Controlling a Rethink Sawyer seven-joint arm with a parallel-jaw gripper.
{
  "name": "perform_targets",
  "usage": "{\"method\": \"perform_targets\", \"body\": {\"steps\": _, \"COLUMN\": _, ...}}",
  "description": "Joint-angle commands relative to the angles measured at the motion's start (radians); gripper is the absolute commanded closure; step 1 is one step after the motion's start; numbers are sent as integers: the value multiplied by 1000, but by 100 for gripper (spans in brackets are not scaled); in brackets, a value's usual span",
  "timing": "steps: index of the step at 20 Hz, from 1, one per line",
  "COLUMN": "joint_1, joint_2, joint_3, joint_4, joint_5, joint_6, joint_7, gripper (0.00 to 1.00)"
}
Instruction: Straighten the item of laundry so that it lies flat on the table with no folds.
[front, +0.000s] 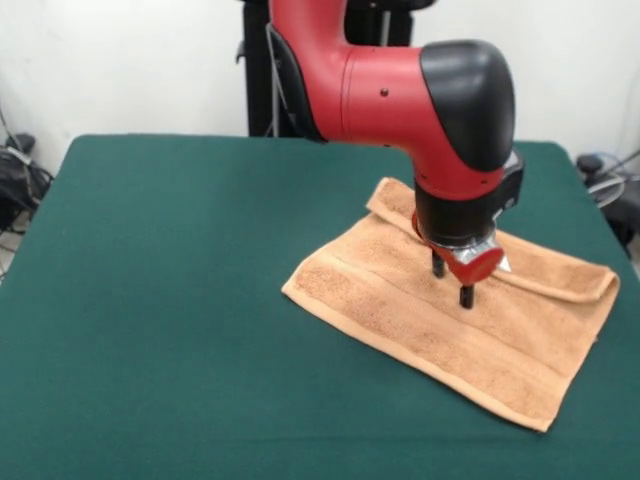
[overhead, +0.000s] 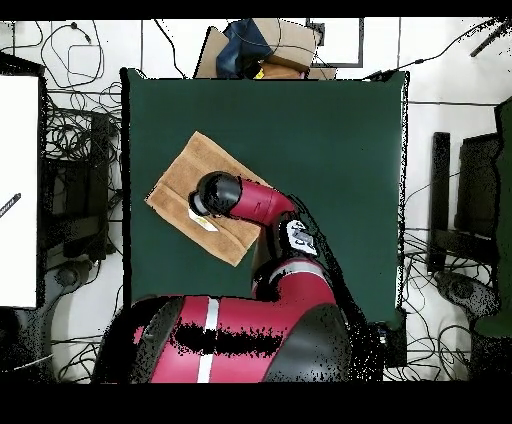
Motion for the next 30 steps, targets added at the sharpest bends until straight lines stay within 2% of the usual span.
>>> {"method": "perform_targets", "body": {"steps": 1, "joint_1": -104, "joint_2": 237, "joint_3": -51, "joint_4": -26, "joint_5": -190, "joint_6": -194, "joint_7": -106, "gripper": 0}}
{"method": "perform_targets", "body": {"steps": 6, "joint_1": -168, "joint_2": 243, "joint_3": -27, "joint_4": -32, "joint_5": -277, "joint_6": -201, "joint_7": -159, "gripper": 0}}
{"method": "perform_targets", "body": {"steps": 15, "joint_1": -244, "joint_2": 229, "joint_3": 14, "joint_4": -34, "joint_5": -424, "joint_6": -166, "joint_7": -182, "gripper": 0}}
{"method": "perform_targets", "body": {"steps": 21, "joint_1": -249, "joint_2": 220, "joint_3": 28, "joint_4": -36, "joint_5": -488, "joint_6": -152, "joint_7": -136, "gripper": 0}}
{"method": "perform_targets", "body": {"steps": 30, "joint_1": -234, "joint_2": 213, "joint_3": 25, "joint_4": -49, "joint_5": -516, "joint_6": -131, "joint_7": -100, "gripper": 0}}
